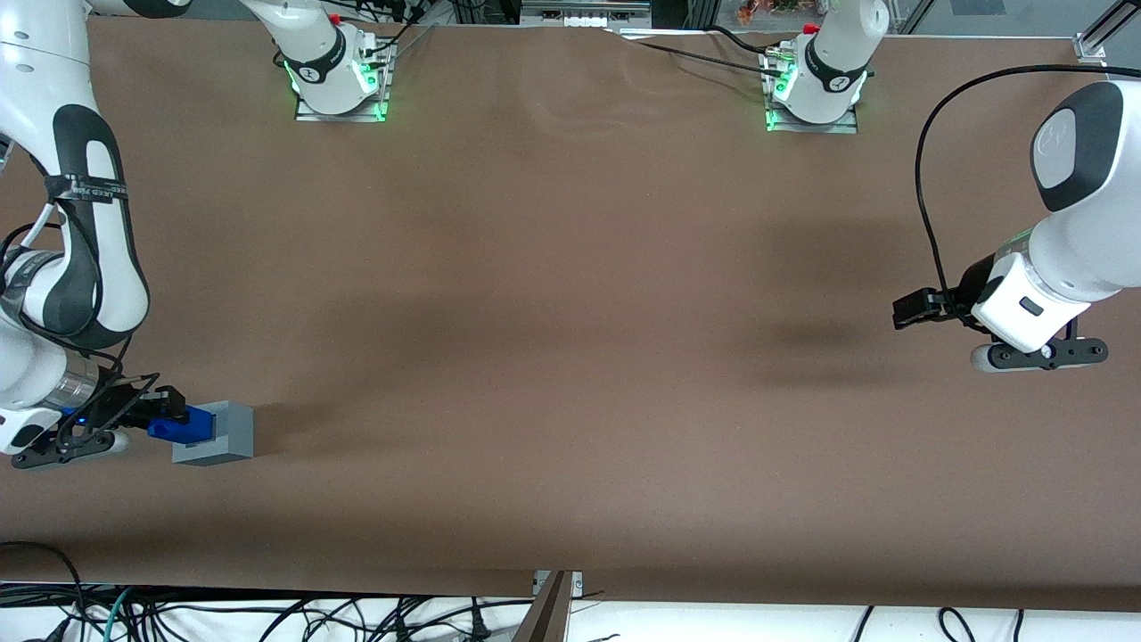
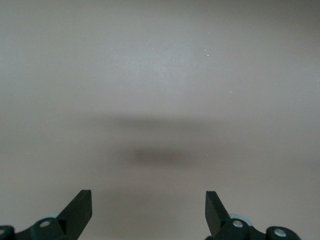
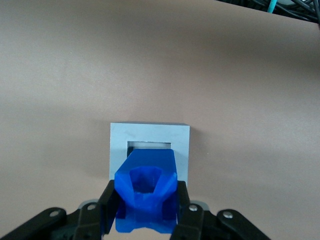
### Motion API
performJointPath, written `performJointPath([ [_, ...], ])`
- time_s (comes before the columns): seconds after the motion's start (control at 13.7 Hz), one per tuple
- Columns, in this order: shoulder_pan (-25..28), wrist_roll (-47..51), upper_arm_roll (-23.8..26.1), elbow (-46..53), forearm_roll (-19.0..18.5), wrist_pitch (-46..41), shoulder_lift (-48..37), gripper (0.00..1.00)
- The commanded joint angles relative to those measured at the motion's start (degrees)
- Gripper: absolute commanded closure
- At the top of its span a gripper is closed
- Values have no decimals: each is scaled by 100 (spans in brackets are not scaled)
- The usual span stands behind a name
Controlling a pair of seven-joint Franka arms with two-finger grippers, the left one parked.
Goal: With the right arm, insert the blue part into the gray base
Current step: 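Lower the blue block into the gray base opening, pressing down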
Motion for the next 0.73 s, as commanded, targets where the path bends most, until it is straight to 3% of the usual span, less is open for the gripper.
performJointPath([
  [0.0,-36,-68,71,-28,166,17,264,69],
  [0.66,-1,46,106,-55,166,17,307,69],
])
